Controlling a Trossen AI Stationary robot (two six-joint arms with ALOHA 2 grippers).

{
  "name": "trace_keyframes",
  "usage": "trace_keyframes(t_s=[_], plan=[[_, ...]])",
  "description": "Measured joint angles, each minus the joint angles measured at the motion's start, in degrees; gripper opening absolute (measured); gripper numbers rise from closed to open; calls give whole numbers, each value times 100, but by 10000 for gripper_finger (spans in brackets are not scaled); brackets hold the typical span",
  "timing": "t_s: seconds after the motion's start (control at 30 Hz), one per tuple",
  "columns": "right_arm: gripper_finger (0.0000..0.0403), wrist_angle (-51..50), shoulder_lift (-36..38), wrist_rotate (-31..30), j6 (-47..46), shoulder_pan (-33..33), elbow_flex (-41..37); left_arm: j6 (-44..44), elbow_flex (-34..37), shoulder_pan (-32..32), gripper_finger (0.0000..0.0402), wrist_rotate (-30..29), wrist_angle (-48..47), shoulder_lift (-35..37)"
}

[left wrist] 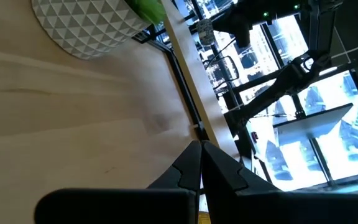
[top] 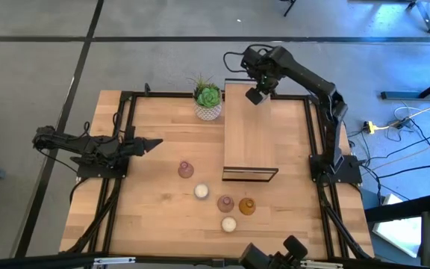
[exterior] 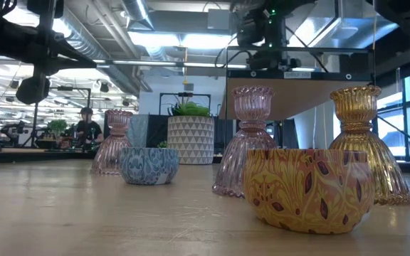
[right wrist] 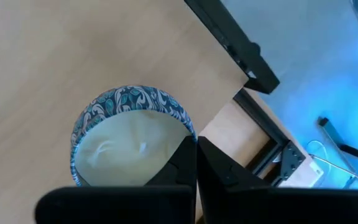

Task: Pick & Place candle stick holders
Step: Put the bottom patterned blue scented candle on the shelf, then put the bottom pink glass candle holder on the shelf

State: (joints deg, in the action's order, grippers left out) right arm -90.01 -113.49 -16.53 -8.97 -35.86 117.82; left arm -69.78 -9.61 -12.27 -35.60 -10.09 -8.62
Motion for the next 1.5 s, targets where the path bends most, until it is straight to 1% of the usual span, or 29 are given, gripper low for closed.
trace_keyframes(t_s=[0.17, 0.4, 0.57, 0.67, 0.93, 1.07, 1.17, 1.33, 1.4, 1.5], plan=[[0, 2, -4, 63, -108, 7, -6, 0, 0, -1, 6, 62, 0, 0], [0, 1, -7, -35, -166, 7, -336, 26, 0, -2, 6, 62, 0, 0], [1, 3, -7, -22, -217, 19, -415, 5, 0, -2, 6, 64, 0, 0], [12, 25, -7, -9, -252, 23, -415, 4, 0, 0, 6, 61, -2, 0], [55, 65, -7, -24, -285, 22, -415, 7, 0, 0, 6, 65, -2, 0], [68, 67, -7, -30, -410, 24, -413, 5, 0, -2, 6, 99, -2, 0], [75, 59, -2, 112, -392, 28, -398, 5, 0, -1, 6, 113, -4, 0], [83, -1, 4, 220, -395, 59, -12, 33, 0, -1, 6, 116, -52, 1], [87, 0, 4, 238, -423, 79, 255, 111, -2, -1, 6, 117, -55, 0], [92, -1, 13, 490, -509, 118, 744, 151, -2, -2, 6, 118, -66, 0]])
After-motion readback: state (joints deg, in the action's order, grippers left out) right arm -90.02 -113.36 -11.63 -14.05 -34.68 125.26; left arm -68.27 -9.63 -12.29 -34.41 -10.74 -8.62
